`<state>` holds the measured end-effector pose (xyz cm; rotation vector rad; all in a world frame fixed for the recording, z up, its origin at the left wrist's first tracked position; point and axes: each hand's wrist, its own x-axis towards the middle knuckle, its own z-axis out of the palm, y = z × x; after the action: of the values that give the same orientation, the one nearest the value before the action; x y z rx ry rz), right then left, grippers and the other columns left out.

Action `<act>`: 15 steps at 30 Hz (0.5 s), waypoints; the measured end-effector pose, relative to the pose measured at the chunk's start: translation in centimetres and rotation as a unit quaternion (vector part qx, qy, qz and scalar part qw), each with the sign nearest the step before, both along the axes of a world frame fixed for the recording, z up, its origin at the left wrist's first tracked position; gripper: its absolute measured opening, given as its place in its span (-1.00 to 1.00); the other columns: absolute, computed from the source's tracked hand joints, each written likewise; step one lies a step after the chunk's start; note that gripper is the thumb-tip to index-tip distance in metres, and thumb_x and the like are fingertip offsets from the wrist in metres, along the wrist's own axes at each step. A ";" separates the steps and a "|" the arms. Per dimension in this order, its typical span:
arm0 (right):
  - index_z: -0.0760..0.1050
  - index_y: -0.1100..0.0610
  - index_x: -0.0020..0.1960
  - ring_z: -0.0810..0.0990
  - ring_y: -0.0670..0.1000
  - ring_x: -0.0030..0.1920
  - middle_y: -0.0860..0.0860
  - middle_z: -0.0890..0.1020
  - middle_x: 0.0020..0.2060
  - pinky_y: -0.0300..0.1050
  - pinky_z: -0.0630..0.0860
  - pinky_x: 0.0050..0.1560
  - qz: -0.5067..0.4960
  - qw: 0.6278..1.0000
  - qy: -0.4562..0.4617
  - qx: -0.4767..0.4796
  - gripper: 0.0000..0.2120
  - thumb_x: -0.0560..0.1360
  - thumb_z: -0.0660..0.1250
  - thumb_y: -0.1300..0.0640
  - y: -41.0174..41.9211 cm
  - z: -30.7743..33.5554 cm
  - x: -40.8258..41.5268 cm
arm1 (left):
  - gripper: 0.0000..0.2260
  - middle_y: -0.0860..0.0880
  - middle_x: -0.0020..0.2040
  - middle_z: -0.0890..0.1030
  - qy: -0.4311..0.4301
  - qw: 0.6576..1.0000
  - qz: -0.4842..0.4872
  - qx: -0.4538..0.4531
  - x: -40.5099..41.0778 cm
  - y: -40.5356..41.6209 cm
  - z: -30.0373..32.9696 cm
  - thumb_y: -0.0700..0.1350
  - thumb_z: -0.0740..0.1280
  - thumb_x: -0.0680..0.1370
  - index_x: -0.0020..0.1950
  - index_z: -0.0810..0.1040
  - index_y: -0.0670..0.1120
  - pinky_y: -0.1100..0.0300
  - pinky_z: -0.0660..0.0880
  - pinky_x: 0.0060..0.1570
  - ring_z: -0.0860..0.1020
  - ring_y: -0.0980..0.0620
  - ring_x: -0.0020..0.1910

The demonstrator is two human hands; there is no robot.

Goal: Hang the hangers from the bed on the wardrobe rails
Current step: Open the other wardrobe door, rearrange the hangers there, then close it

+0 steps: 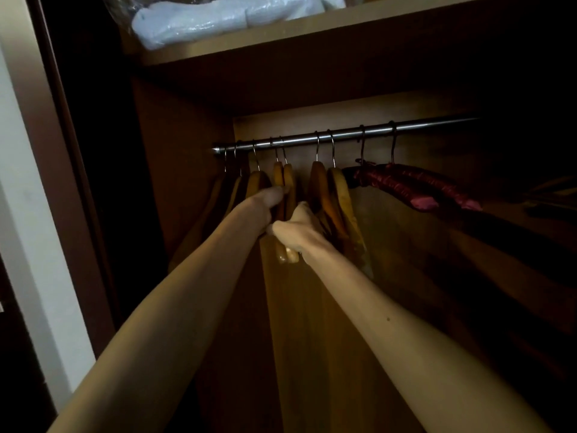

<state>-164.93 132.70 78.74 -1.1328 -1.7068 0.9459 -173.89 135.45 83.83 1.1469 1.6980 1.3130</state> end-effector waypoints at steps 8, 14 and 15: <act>0.41 0.16 0.20 0.51 0.00 -0.14 0.04 0.53 -0.06 -0.12 0.45 -0.23 0.016 1.000 -0.003 0.009 -0.65 0.46 0.42 0.16 0.7 3.2 0.2 | -0.53 -0.15 0.23 0.51 0.036 0.999 0.000 0.024 -0.7 1.7 2.0 -0.01 0.32 0.65 0.50 0.34 -0.15 0.07 0.47 -0.06 0.54 -0.13 0.11; 0.36 0.08 -0.16 0.53 0.03 -0.10 0.02 0.48 -0.18 -0.07 0.52 -0.14 0.005 1.000 0.001 -0.005 -0.76 0.43 0.44 0.13 1.2 1.9 0.5 | -0.82 -0.18 0.10 0.58 0.079 0.997 -0.006 -0.019 -0.5 3.5 0.3 -0.08 0.24 0.69 0.18 0.50 -0.18 0.13 0.47 -0.23 0.57 -0.09 -0.05; 0.39 0.12 -0.10 0.55 0.06 -0.05 0.02 0.47 -0.18 -0.02 0.56 -0.07 0.002 1.000 0.000 -0.015 -0.78 0.43 0.44 0.13 1.0 1.1 0.6 | -0.73 -0.20 0.26 0.57 0.070 0.997 -0.015 -0.032 -0.4 4.1 -0.5 -0.08 0.23 0.69 0.31 0.49 -0.19 0.07 0.48 -0.08 0.57 -0.16 0.15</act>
<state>-164.34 133.70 79.85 -1.1494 -1.7006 0.9777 -174.27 139.53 83.31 1.2473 1.8034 1.1745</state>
